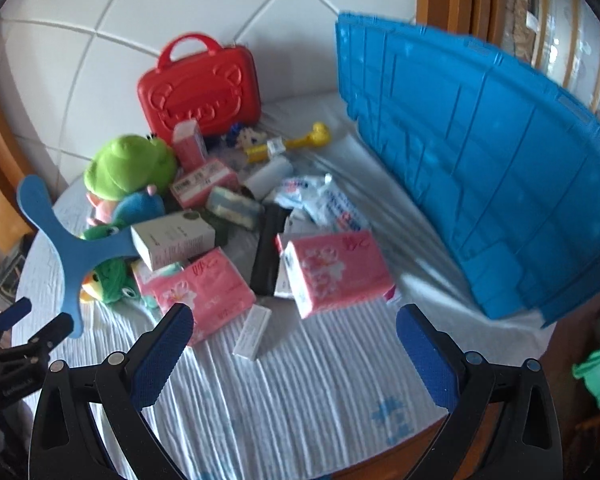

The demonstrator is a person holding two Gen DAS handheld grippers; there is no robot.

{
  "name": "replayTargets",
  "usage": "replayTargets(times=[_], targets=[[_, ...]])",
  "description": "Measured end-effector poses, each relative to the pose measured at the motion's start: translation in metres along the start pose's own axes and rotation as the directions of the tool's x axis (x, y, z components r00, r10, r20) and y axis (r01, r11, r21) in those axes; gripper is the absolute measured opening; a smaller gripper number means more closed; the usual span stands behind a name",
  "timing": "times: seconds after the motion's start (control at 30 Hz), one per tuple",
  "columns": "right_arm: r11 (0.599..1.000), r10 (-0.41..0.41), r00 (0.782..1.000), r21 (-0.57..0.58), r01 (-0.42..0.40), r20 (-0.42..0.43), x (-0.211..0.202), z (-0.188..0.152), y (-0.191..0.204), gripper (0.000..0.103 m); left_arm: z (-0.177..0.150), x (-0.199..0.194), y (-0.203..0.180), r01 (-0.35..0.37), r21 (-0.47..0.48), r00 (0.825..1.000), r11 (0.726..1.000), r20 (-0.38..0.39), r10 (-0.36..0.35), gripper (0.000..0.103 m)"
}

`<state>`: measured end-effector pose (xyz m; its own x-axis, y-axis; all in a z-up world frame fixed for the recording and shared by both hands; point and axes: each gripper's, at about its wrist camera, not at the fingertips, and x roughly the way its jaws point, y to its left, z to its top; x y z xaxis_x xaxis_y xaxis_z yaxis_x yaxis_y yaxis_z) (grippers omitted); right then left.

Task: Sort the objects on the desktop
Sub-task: 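Move both tools down toward the pink tissue pack and white leaflet card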

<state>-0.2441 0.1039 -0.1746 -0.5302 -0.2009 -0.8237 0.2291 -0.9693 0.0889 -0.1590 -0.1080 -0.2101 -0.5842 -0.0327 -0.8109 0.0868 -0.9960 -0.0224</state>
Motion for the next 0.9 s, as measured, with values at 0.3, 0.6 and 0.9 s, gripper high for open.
replayTargets(times=[0.3,0.6,0.9], targets=[[0.999,0.01,0.984,0.039,-0.003,-0.181,0.097,-0.023,0.009,0.077,0.008,0.096,-0.038,0.115,0.121,0.99,0.986,-0.092,-0.104,0.092],[0.997,0.047,0.968,0.077,-0.028,-0.246,0.14,-0.028,0.002,0.076,0.021,0.135,-0.039,0.169,0.134,0.98,0.977,-0.127,-0.152,0.092],[0.998,0.051,0.958,-0.023,-0.059,-0.281,0.169,-0.038,0.03,0.068,0.022,0.136,-0.026,0.128,0.09,0.986,0.988,-0.12,-0.117,0.092]])
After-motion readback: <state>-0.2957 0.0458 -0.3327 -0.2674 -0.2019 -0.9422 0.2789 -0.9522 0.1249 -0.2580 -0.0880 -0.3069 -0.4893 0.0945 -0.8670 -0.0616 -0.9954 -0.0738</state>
